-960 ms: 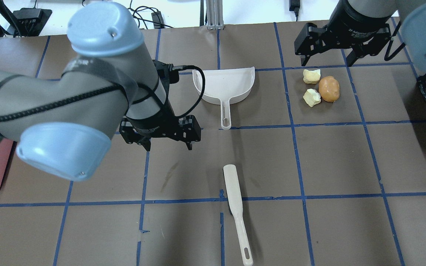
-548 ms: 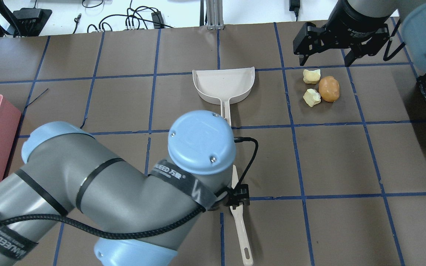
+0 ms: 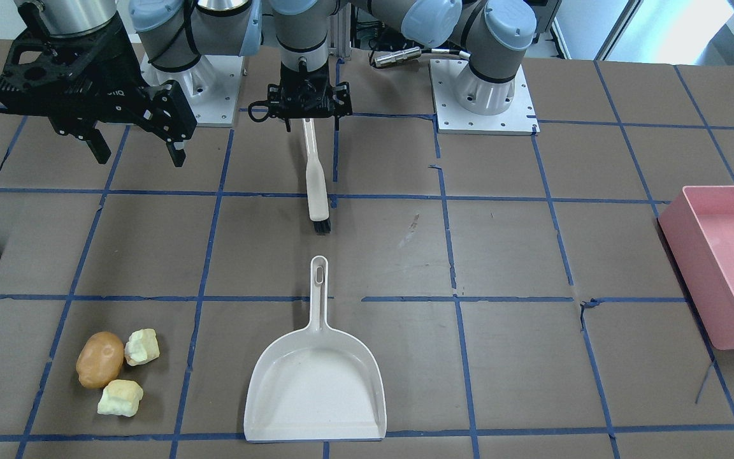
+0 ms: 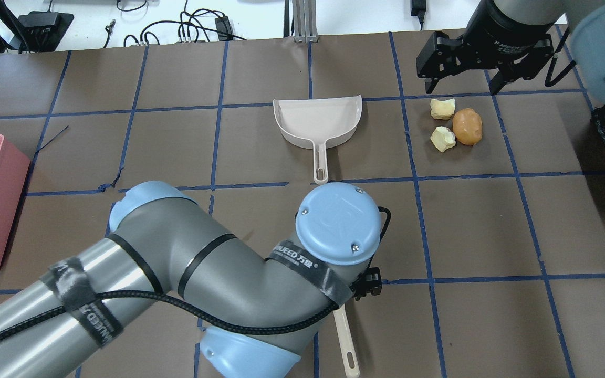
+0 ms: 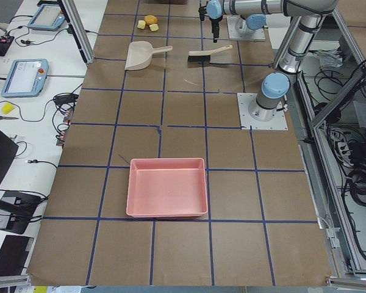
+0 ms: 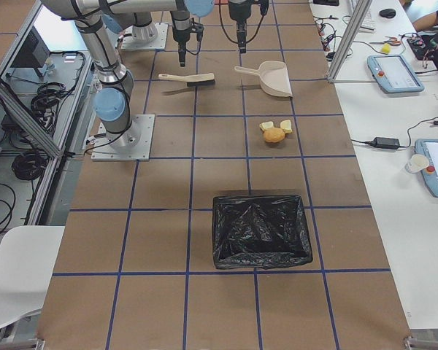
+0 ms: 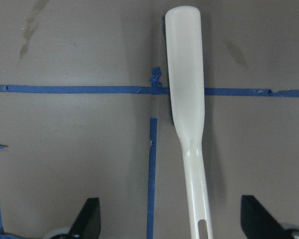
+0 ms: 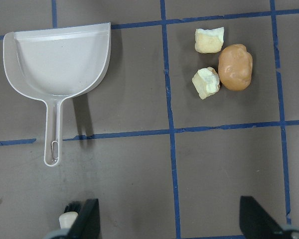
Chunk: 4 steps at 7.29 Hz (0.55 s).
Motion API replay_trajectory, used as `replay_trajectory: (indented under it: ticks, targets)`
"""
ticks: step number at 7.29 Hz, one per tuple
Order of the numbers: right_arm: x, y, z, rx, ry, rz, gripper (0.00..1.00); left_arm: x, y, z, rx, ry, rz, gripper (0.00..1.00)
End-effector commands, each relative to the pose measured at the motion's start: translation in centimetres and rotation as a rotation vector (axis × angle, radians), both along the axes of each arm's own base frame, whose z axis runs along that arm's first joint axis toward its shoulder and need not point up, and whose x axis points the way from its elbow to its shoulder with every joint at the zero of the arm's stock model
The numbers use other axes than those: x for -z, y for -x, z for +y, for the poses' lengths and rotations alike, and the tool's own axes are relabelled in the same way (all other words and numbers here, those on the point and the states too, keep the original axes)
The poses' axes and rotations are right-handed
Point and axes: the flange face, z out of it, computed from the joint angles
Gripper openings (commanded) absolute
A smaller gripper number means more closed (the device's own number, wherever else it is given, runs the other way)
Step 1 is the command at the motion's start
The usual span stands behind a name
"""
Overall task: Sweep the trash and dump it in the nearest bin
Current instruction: 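Move the left gripper down toward the white brush handle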
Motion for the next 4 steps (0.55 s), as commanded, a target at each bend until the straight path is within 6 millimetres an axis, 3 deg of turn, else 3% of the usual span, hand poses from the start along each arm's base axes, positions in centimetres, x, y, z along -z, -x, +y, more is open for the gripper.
replay_trajectory:
  ticks: [1, 2, 4]
  targets:
    - [0.0, 0.0, 0.0, 0.0, 0.0, 0.0, 1.0, 3.5, 2.5, 2.0, 0.029, 0.036, -0.07, 1.0]
    - [0.0, 0.0, 0.0, 0.0, 0.0, 0.0, 1.0, 3.4, 2.1, 2.3, 0.038, 0.055, -0.088, 0.99]
    - [0.1, 0.1, -0.1, 0.003, 0.0, 0.0, 1.0, 6.6, -0.2, 4.1, 0.05, 0.088, -0.169, 0.97]
